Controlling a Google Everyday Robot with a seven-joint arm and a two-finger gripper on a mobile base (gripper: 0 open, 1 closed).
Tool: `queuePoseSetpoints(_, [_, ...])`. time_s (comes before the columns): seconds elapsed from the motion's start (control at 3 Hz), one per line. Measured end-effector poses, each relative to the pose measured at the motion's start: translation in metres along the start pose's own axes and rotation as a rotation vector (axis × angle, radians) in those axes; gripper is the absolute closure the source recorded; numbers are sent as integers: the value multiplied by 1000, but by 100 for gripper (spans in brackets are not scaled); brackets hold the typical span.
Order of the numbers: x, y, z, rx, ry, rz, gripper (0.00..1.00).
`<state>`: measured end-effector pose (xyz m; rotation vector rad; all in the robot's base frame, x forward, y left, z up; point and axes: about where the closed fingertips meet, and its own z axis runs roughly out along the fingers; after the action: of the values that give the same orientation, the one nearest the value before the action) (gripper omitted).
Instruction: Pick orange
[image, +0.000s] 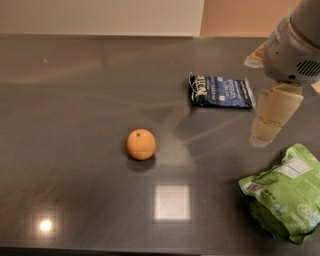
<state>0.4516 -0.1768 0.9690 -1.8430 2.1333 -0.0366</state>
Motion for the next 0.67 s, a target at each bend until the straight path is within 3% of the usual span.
queuePoseSetpoints(0.67, [-60,5,45,-73,-54,-132,0])
